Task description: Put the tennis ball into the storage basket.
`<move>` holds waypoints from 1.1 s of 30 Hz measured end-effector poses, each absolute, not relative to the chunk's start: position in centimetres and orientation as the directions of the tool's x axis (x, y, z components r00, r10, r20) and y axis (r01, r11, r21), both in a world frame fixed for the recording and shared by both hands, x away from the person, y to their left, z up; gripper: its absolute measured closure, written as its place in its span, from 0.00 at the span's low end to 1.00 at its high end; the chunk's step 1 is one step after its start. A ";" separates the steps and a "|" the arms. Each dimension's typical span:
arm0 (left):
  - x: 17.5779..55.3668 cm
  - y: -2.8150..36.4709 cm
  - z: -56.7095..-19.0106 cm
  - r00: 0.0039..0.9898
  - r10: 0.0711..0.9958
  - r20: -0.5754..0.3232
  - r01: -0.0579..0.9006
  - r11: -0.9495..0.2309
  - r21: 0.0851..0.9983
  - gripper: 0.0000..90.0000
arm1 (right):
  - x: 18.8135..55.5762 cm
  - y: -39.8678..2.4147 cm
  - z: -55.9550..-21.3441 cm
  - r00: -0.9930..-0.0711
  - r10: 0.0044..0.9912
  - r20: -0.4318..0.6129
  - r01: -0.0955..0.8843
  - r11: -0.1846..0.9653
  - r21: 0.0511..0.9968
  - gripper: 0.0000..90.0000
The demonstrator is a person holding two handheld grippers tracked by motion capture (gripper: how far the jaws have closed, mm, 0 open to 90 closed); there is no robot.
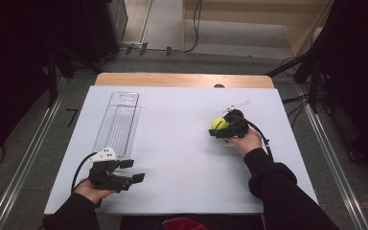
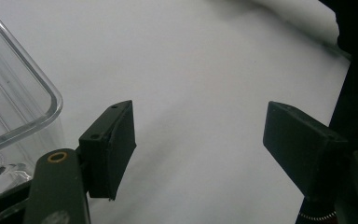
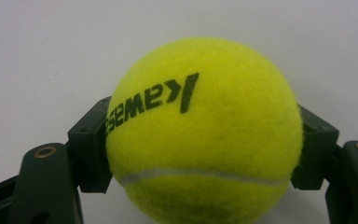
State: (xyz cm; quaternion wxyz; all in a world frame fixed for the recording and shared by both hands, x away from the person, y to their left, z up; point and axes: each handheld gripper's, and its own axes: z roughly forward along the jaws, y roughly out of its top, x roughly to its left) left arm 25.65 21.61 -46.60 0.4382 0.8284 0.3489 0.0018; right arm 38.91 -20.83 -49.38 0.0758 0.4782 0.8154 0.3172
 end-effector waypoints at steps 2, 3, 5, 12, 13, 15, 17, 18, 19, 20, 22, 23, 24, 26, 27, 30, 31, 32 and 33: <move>25.6 21.6 -46.6 0.757 0.579 -0.302 0.576 -0.373 0.727 0.29 | 38.8 -20.8 -49.2 -0.534 0.826 0.182 0.728 0.339 0.596 0.26; 25.6 21.6 -46.6 0.757 0.579 -0.303 0.576 -0.374 0.727 0.29 | 38.8 -20.8 -49.1 -0.535 0.825 0.184 0.727 0.338 0.598 0.26; 25.6 21.6 -46.6 0.758 0.578 -0.303 0.575 -0.373 0.728 0.29 | 38.7 -20.8 -48.9 -0.537 0.823 0.187 0.726 0.338 0.599 0.26; 25.6 21.6 -46.6 0.757 0.580 -0.302 0.576 -0.373 0.727 0.29 | 38.4 -20.7 -48.4 -0.554 0.811 0.187 0.721 0.356 0.595 0.26; 25.6 21.6 -46.6 0.757 0.579 -0.302 0.575 -0.373 0.728 0.29 | 38.4 -20.7 -48.4 -0.556 0.809 0.190 0.721 0.356 0.595 0.26; 25.6 21.6 -46.6 0.756 0.580 -0.303 0.577 -0.372 0.727 0.29 | 38.3 -20.7 -48.3 -0.557 0.807 0.196 0.723 0.355 0.593 0.26; 25.6 21.6 -46.6 0.756 0.581 -0.303 0.577 -0.372 0.727 0.29 | 38.2 -20.6 -48.2 -0.562 0.804 0.194 0.719 0.359 0.595 0.26; 25.7 21.6 -46.6 0.756 0.581 -0.302 0.577 -0.372 0.727 0.29 | 38.1 -20.5 -48.0 -0.567 0.800 0.196 0.716 0.360 0.599 0.26; 25.6 21.6 -46.6 0.755 0.582 -0.302 0.577 -0.372 0.727 0.29 | 38.1 -20.5 -48.0 -0.567 0.800 0.196 0.716 0.360 0.599 0.26; 25.6 21.6 -46.6 0.755 0.582 -0.302 0.577 -0.372 0.727 0.29 | 38.1 -20.5 -48.0 -0.571 0.797 0.198 0.713 0.363 0.600 0.26; 25.7 21.6 -46.6 0.755 0.582 -0.302 0.577 -0.372 0.727 0.29 | 37.9 -20.4 -47.9 -0.578 0.791 0.199 0.708 0.365 0.605 0.26; 25.7 21.6 -46.6 0.755 0.582 -0.301 0.577 -0.372 0.727 0.29 | 37.8 -20.4 -47.8 -0.579 0.790 0.203 0.710 0.366 0.602 0.26; 25.7 21.6 -46.6 0.755 0.583 -0.301 0.577 -0.372 0.727 0.29 | 37.7 -20.3 -47.8 -0.580 0.789 0.202 0.708 0.367 0.603 0.26; 25.7 21.6 -46.6 0.755 0.583 -0.301 0.577 -0.372 0.727 0.29 | 37.6 -20.2 -47.7 -0.589 0.783 0.200 0.703 0.373 0.605 0.26; 25.7 21.6 -46.6 0.755 0.583 -0.301 0.577 -0.373 0.727 0.29 | 37.6 -20.1 -47.6 -0.593 0.780 0.200 0.699 0.377 0.607 0.26; 25.7 21.6 -46.6 0.755 0.583 -0.300 0.577 -0.373 0.727 0.29 | 37.3 -19.9 -47.5 -0.599 0.774 0.204 0.696 0.377 0.611 0.26; 25.7 21.6 -46.6 0.755 0.583 -0.300 0.577 -0.373 0.727 0.29 | 37.2 -19.8 -47.3 -0.605 0.768 0.209 0.694 0.381 0.611 0.26; 25.7 21.6 -46.6 0.756 0.583 -0.299 0.576 -0.374 0.726 0.29 | 37.2 -19.8 -47.3 -0.605 0.768 0.209 0.694 0.381 0.611 0.26; 25.7 21.6 -46.6 0.755 0.583 -0.300 0.577 -0.374 0.726 0.29 | 37.1 -19.6 -47.3 -0.609 0.764 0.213 0.693 0.383 0.611 0.26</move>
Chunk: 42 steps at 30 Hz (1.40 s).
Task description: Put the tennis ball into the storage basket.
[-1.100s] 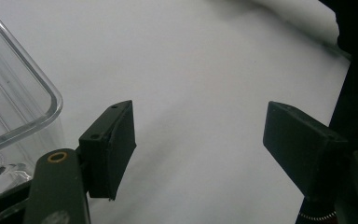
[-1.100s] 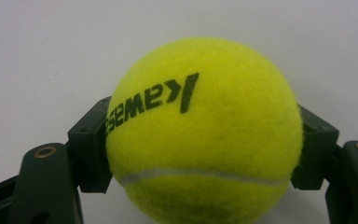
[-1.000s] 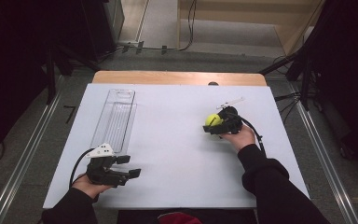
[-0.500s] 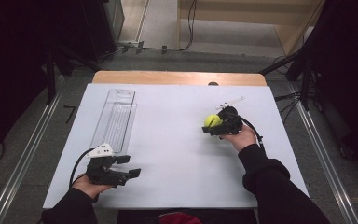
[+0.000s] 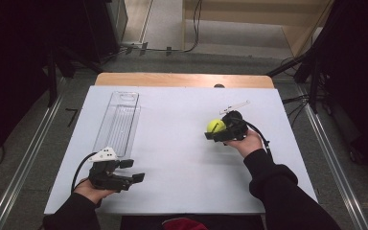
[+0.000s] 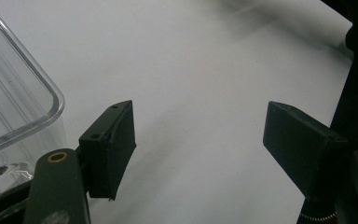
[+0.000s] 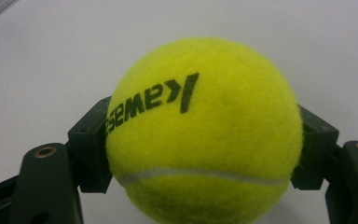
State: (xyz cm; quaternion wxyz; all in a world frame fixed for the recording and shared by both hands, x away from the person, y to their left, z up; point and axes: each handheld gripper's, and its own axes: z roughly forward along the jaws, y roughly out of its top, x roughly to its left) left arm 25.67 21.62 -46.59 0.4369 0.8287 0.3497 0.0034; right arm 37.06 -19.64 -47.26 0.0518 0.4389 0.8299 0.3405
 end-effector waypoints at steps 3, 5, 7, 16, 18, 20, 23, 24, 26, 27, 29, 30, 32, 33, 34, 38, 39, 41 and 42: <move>25.7 21.6 -46.6 0.755 0.582 -0.301 0.576 -0.372 0.727 0.29 | 37.0 -19.5 -47.2 -0.611 0.761 0.219 0.696 0.383 0.608 0.26; 25.7 21.6 -46.6 0.756 0.583 -0.299 0.576 -0.375 0.726 0.29 | 36.9 -19.3 -47.2 -0.619 0.755 0.217 0.691 0.391 0.608 0.26; 25.7 21.6 -46.6 0.755 0.584 -0.299 0.576 -0.374 0.727 0.29 | 36.8 -19.1 -47.1 -0.622 0.752 0.218 0.691 0.395 0.606 0.26; 25.7 21.6 -46.6 0.756 0.583 -0.298 0.576 -0.375 0.726 0.29 | 36.4 -18.4 -47.0 -0.637 0.736 0.229 0.682 0.399 0.612 0.26; 25.7 21.6 -46.6 0.756 0.583 -0.297 0.575 -0.376 0.726 0.29 | 36.4 -18.2 -47.0 -0.645 0.729 0.229 0.676 0.405 0.615 0.26; 25.7 21.6 -46.6 0.756 0.583 -0.298 0.576 -0.376 0.726 0.29 | 36.3 -18.0 -46.9 -0.645 0.727 0.234 0.679 0.405 0.612 0.26; 25.7 21.6 -46.6 0.756 0.583 -0.297 0.575 -0.376 0.726 0.29 | 36.2 -17.7 -46.9 -0.653 0.719 0.236 0.675 0.413 0.612 0.26; 25.7 21.6 -46.6 0.757 0.583 -0.297 0.575 -0.376 0.727 0.29 | 36.2 -17.6 -46.9 -0.655 0.718 0.238 0.676 0.414 0.610 0.26; 25.7 21.6 -46.6 0.757 0.583 -0.297 0.575 -0.376 0.727 0.29 | 36.1 -17.4 -46.9 -0.661 0.713 0.235 0.671 0.420 0.611 0.26; 25.7 21.6 -46.6 0.756 0.583 -0.297 0.575 -0.376 0.726 0.29 | 36.1 -17.3 -46.9 -0.661 0.712 0.236 0.671 0.421 0.610 0.26; 25.7 21.6 -46.6 0.756 0.583 -0.298 0.576 -0.376 0.726 0.29 | 36.0 -17.0 -46.8 -0.664 0.708 0.238 0.669 0.422 0.611 0.26; 25.7 21.6 -46.6 0.756 0.583 -0.297 0.575 -0.376 0.726 0.29 | 35.9 -16.9 -46.8 -0.663 0.708 0.243 0.672 0.420 0.610 0.26; 25.7 21.5 -46.6 0.757 0.582 -0.296 0.575 -0.377 0.726 0.29 | 35.9 -16.7 -46.8 -0.670 0.700 0.247 0.668 0.422 0.613 0.26; 25.7 21.5 -46.6 0.757 0.582 -0.297 0.575 -0.377 0.726 0.29 | 35.8 -16.5 -46.8 -0.671 0.697 0.252 0.668 0.421 0.613 0.26; 25.7 21.5 -46.6 0.758 0.581 -0.296 0.574 -0.379 0.726 0.29 | 35.8 -16.4 -46.8 -0.675 0.692 0.255 0.666 0.423 0.614 0.26; 25.6 21.5 -46.6 0.760 0.580 -0.295 0.572 -0.381 0.726 0.29 | 35.5 -15.7 -46.7 -0.685 0.682 0.256 0.661 0.433 0.612 0.26; 25.6 21.5 -46.6 0.759 0.581 -0.294 0.573 -0.380 0.726 0.29 | 35.4 -15.5 -46.7 -0.688 0.679 0.256 0.660 0.438 0.611 0.26; 25.7 21.5 -46.6 0.759 0.580 -0.295 0.573 -0.381 0.726 0.29 | 35.3 -15.2 -46.7 -0.695 0.672 0.256 0.653 0.442 0.614 0.26; 25.7 21.5 -46.6 0.759 0.580 -0.295 0.573 -0.381 0.726 0.29 | 35.2 -15.0 -46.7 -0.696 0.670 0.257 0.653 0.443 0.614 0.26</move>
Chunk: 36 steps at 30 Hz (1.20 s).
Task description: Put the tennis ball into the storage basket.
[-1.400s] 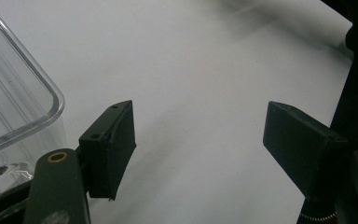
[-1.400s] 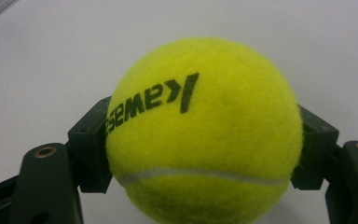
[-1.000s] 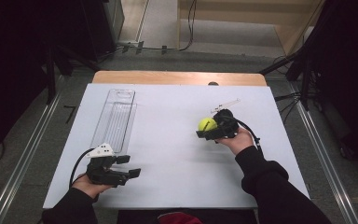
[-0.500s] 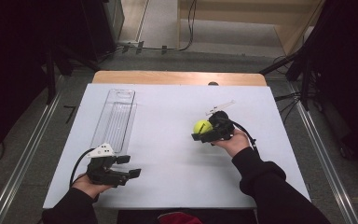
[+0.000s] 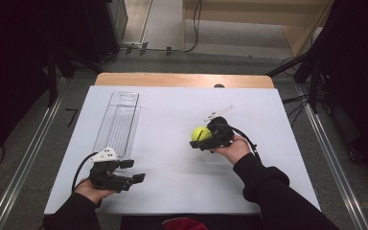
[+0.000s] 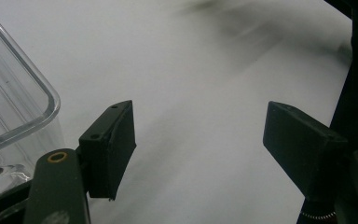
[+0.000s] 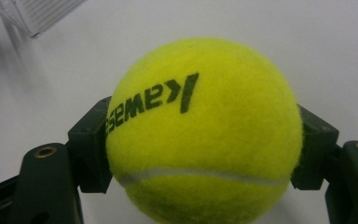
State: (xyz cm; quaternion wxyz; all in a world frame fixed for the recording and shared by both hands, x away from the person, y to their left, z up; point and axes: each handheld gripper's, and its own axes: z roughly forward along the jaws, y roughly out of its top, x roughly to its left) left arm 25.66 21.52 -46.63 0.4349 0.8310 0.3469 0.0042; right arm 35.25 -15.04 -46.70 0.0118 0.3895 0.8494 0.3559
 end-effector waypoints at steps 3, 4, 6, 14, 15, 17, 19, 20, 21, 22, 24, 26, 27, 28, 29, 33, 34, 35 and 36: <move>25.6 21.5 -46.6 0.761 0.578 -0.295 0.572 -0.382 0.726 0.29 | 35.1 -14.6 -46.7 -0.704 0.660 0.262 0.650 0.449 0.614 0.26; 25.6 21.5 -46.6 0.761 0.578 -0.294 0.571 -0.382 0.726 0.29 | 35.0 -14.5 -46.7 -0.706 0.657 0.262 0.647 0.450 0.615 0.26; 25.6 21.5 -46.6 0.761 0.578 -0.294 0.571 -0.381 0.727 0.29 | 34.9 -14.2 -46.6 -0.711 0.652 0.263 0.644 0.455 0.615 0.26; 25.6 21.5 -46.6 0.761 0.577 -0.296 0.572 -0.382 0.726 0.29 | 34.5 -13.1 -46.4 -0.729 0.629 0.269 0.630 0.463 0.623 0.26; 25.6 21.5 -46.6 0.761 0.577 -0.296 0.572 -0.382 0.726 0.29 | 34.4 -12.9 -46.4 -0.731 0.628 0.268 0.628 0.466 0.623 0.26; 25.6 21.5 -46.6 0.762 0.577 -0.295 0.571 -0.383 0.726 0.29 | 34.3 -12.6 -46.3 -0.739 0.620 0.265 0.621 0.472 0.627 0.26; 25.6 21.5 -46.6 0.762 0.577 -0.295 0.571 -0.384 0.726 0.29 | 34.3 -12.5 -46.3 -0.739 0.619 0.266 0.621 0.472 0.626 0.26; 25.6 21.5 -46.6 0.762 0.577 -0.294 0.571 -0.383 0.727 0.29 | 34.3 -12.4 -46.2 -0.737 0.620 0.269 0.622 0.469 0.627 0.26; 25.6 21.5 -46.6 0.762 0.577 -0.294 0.571 -0.384 0.726 0.29 | 34.4 -12.4 -46.2 -0.740 0.616 0.268 0.619 0.470 0.629 0.26; 25.6 21.5 -46.6 0.762 0.577 -0.295 0.571 -0.382 0.727 0.29 | 34.4 -12.3 -46.1 -0.741 0.616 0.268 0.619 0.470 0.629 0.26; 25.6 21.5 -46.6 0.762 0.575 -0.297 0.571 -0.382 0.726 0.29 | 34.4 -12.1 -46.1 -0.742 0.614 0.269 0.618 0.470 0.630 0.26; 25.6 21.5 -46.6 0.762 0.575 -0.298 0.572 -0.383 0.725 0.29 | 34.6 -11.9 -46.0 -0.744 0.611 0.271 0.616 0.470 0.632 0.26; 25.6 21.5 -46.6 0.762 0.576 -0.297 0.572 -0.383 0.725 0.29 | 34.6 -11.7 -45.9 -0.745 0.611 0.268 0.614 0.470 0.635 0.26; 25.6 21.5 -46.6 0.761 0.576 -0.297 0.572 -0.382 0.726 0.29 | 34.7 -11.6 -45.8 -0.745 0.610 0.272 0.614 0.467 0.636 0.26; 25.6 21.5 -46.6 0.761 0.578 -0.297 0.572 -0.381 0.726 0.29 | 34.8 -11.4 -45.7 -0.745 0.608 0.273 0.614 0.468 0.636 0.26; 25.6 21.5 -46.6 0.763 0.574 -0.298 0.572 -0.383 0.725 0.29 | 34.8 -10.7 -45.4 -0.757 0.595 0.270 0.601 0.473 0.644 0.26; 25.6 21.5 -46.6 0.762 0.574 -0.299 0.572 -0.383 0.725 0.29 | 34.8 -10.6 -45.3 -0.758 0.594 0.268 0.599 0.474 0.645 0.26; 25.6 21.5 -46.6 0.762 0.574 -0.300 0.573 -0.381 0.726 0.29 | 34.8 -10.4 -45.2 -0.763 0.589 0.266 0.595 0.479 0.646 0.26; 25.6 21.5 -46.6 0.762 0.574 -0.300 0.573 -0.381 0.726 0.29 | 34.8 -10.3 -45.2 -0.766 0.586 0.265 0.592 0.481 0.647 0.26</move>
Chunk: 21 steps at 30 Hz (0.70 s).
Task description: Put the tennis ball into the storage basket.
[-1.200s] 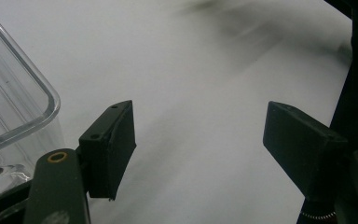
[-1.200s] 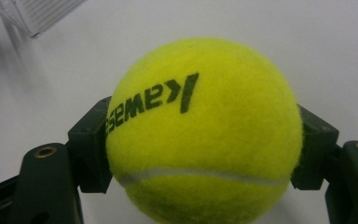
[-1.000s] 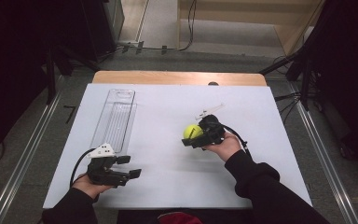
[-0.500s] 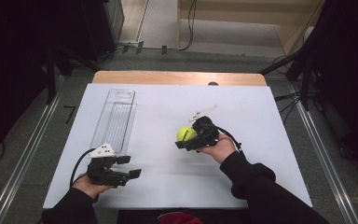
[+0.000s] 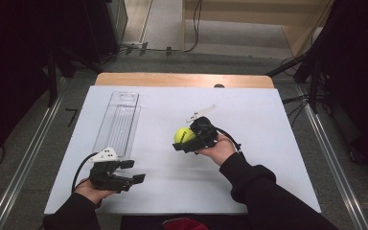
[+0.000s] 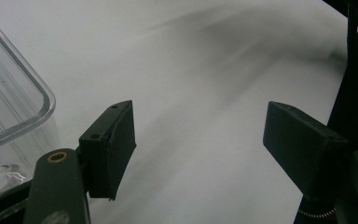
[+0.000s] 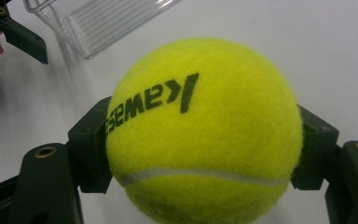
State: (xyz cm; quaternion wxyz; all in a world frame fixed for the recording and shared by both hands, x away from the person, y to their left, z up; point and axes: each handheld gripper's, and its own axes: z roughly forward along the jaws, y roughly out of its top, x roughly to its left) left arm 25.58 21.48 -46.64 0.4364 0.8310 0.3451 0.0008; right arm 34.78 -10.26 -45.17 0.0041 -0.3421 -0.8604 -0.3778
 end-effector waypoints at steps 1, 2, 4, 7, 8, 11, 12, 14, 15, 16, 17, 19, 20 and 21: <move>25.6 21.5 -46.6 0.762 0.574 -0.300 0.572 -0.381 0.726 0.29 | 34.8 -10.2 -45.0 -0.768 0.584 0.264 0.591 0.485 0.645 0.26; 25.6 21.5 -46.6 0.762 0.573 -0.300 0.572 -0.381 0.726 0.29 | 34.8 -10.1 -44.9 -0.772 0.582 0.257 0.584 0.487 0.650 0.26; 25.6 21.5 -46.7 0.763 0.573 -0.299 0.572 -0.383 0.725 0.29 | 34.9 -10.0 -44.6 -0.771 0.580 0.262 0.584 0.481 0.653 0.26; 25.6 21.5 -46.7 0.762 0.574 -0.300 0.573 -0.382 0.725 0.29 | 35.1 -9.8 -44.4 -0.779 0.577 0.247 0.570 0.486 0.663 0.26; 25.6 21.5 -46.7 0.761 0.575 -0.300 0.575 -0.382 0.724 0.29 | 35.2 -9.8 -44.3 -0.776 0.583 0.242 0.571 0.485 0.662 0.26; 25.6 21.6 -46.7 0.760 0.576 -0.300 0.575 -0.380 0.725 0.29 | 35.7 -9.5 -44.1 -0.775 0.579 0.253 0.574 0.477 0.666 0.26; 25.6 21.6 -46.7 0.760 0.578 -0.299 0.575 -0.381 0.724 0.29 | 35.8 -9.4 -44.1 -0.777 0.576 0.253 0.571 0.478 0.668 0.26; 25.6 21.6 -46.7 0.758 0.579 -0.300 0.576 -0.379 0.725 0.29 | 35.9 -9.2 -43.8 -0.776 0.575 0.258 0.574 0.476 0.666 0.26; 25.6 21.6 -46.7 0.758 0.580 -0.299 0.575 -0.378 0.725 0.29 | 36.0 -9.1 -43.7 -0.779 0.572 0.258 0.571 0.474 0.670 0.26; 25.6 21.7 -46.7 0.758 0.579 -0.301 0.576 -0.379 0.724 0.29 | 36.1 -9.0 -43.7 -0.776 0.574 0.262 0.575 0.472 0.668 0.26; 25.6 21.7 -46.7 0.758 0.580 -0.300 0.576 -0.378 0.724 0.29 | 36.2 -8.9 -43.7 -0.778 0.571 0.262 0.573 0.474 0.668 0.26; 25.6 21.7 -46.7 0.757 0.581 -0.299 0.576 -0.377 0.725 0.29 | 36.4 -8.8 -43.8 -0.778 0.571 0.260 0.573 0.478 0.665 0.26; 25.6 21.7 -46.7 0.757 0.581 -0.299 0.576 -0.378 0.725 0.29 | 36.5 -8.8 -43.8 -0.778 0.572 0.261 0.575 0.479 0.663 0.26; 25.6 21.7 -46.7 0.758 0.580 -0.299 0.576 -0.379 0.725 0.29 | 36.6 -8.7 -43.9 -0.775 0.574 0.266 0.579 0.474 0.663 0.26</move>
